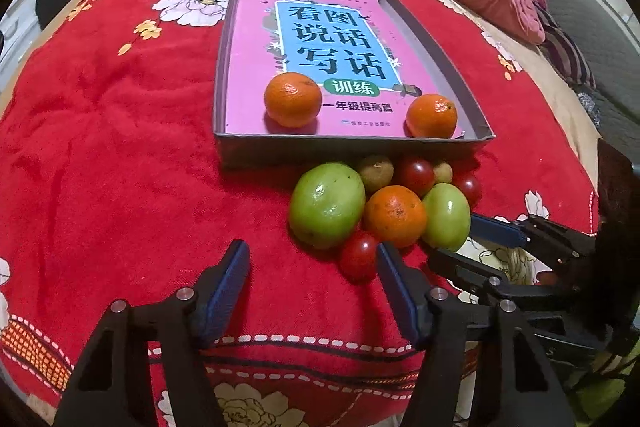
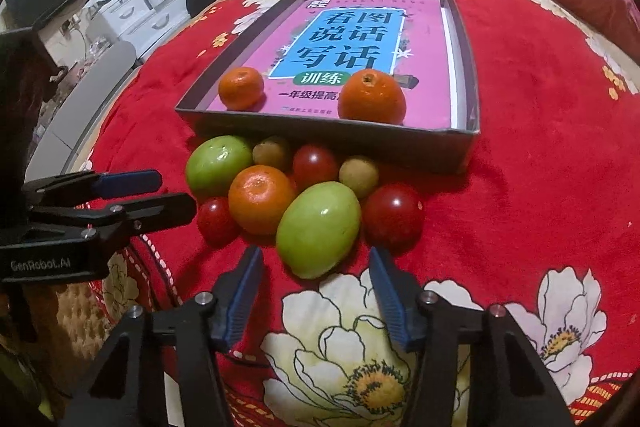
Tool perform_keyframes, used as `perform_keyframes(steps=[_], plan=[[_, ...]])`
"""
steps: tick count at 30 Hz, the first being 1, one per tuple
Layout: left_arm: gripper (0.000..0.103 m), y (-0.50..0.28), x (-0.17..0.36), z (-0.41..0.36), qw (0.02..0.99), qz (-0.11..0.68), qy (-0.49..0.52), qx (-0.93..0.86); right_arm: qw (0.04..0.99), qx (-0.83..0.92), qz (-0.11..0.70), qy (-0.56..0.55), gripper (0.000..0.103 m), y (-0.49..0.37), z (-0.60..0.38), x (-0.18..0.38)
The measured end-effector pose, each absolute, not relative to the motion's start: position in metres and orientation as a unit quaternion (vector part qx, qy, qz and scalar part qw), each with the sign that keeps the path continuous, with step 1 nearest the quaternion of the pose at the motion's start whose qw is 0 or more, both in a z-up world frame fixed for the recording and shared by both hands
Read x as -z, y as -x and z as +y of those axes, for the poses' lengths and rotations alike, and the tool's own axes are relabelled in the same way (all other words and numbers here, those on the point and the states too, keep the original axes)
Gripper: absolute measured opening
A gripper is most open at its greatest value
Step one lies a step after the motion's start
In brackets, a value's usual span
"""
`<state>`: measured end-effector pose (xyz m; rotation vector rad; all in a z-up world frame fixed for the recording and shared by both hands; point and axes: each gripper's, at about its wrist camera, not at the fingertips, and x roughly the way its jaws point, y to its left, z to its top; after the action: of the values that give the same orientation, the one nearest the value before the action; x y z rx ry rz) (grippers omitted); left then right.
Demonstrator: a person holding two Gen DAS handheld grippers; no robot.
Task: Organize fruits
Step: 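Grasp a green fruit with the left tool while the right tool grasps another green fruit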
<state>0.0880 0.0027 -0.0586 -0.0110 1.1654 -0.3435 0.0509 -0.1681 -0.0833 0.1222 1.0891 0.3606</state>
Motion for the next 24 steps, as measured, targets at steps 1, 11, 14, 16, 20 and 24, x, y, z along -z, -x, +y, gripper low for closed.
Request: perform_keyframes(steps=[1,11,14,16,20,24], plan=[[0.064,-0.088,0.059,0.002,0.821,0.547,0.005,0.162,0.838,-0.169,0.515,-0.061,0.054,-0.052,-0.168,0.084],[0.058,-0.102,0.067,0.003,0.816,0.554,0.014,0.163,0.838,-0.167,0.516,-0.058,0.052,-0.062,-0.162,0.089],[0.057,-0.107,0.070,0.004,0.813,0.557,0.024,0.167,0.838,-0.173,0.514,-0.056,0.049,-0.063,-0.161,0.089],[0.057,-0.109,0.071,0.002,0.812,0.558,0.027,0.171,0.839,-0.177,0.512,-0.059,0.047,-0.062,-0.162,0.089],[0.056,-0.115,0.075,-0.003,0.807,0.562,0.027,0.178,0.839,-0.181,0.509,-0.070,0.043,-0.062,-0.168,0.089],[0.056,-0.119,0.077,-0.007,0.805,0.564,0.018,0.184,0.837,-0.182,0.511,-0.071,0.043,-0.059,-0.169,0.088]])
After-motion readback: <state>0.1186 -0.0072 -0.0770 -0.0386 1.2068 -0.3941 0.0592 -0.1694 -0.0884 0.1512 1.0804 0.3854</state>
